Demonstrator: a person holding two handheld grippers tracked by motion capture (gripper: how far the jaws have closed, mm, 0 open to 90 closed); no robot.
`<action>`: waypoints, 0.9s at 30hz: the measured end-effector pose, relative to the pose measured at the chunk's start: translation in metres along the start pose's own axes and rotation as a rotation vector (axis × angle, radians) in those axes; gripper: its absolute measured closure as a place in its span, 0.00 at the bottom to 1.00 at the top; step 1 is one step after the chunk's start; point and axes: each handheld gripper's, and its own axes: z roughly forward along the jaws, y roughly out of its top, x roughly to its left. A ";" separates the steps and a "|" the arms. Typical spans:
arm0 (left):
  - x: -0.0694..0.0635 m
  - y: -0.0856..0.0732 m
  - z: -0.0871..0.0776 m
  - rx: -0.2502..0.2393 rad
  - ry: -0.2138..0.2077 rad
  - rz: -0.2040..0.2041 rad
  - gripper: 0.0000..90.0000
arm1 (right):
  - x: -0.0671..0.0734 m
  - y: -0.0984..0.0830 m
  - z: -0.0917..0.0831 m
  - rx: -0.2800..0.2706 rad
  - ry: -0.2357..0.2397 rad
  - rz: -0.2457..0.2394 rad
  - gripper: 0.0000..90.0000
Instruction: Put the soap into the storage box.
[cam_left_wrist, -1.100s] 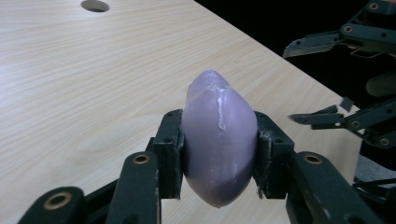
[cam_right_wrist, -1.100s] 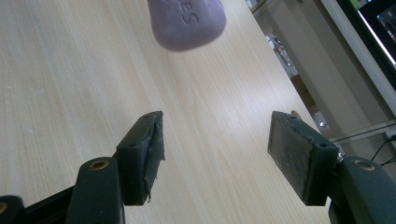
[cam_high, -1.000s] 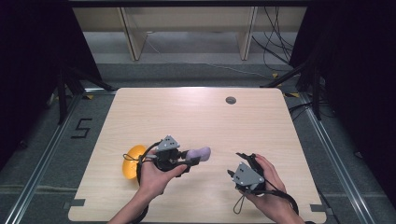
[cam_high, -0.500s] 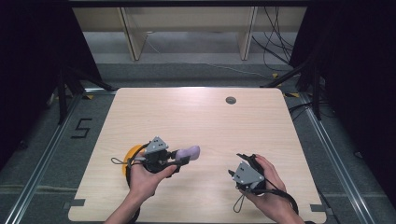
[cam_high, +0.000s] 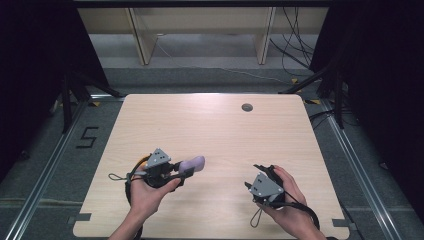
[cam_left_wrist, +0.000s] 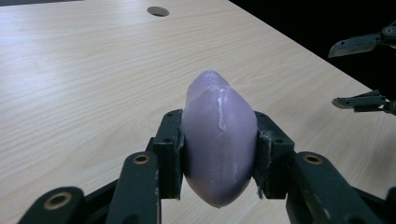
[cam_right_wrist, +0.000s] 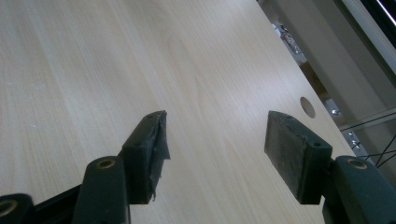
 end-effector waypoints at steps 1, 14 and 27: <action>0.001 0.000 -0.001 -0.002 0.004 -0.012 0.65 | 0.000 0.000 0.000 0.000 0.001 0.000 0.44; 0.011 -0.007 -0.016 -0.032 0.044 -0.041 0.65 | 0.000 0.000 0.000 0.000 0.009 0.008 0.44; 0.021 -0.007 -0.029 -0.058 0.083 -0.034 0.65 | -0.001 0.000 0.001 -0.004 0.006 0.021 0.44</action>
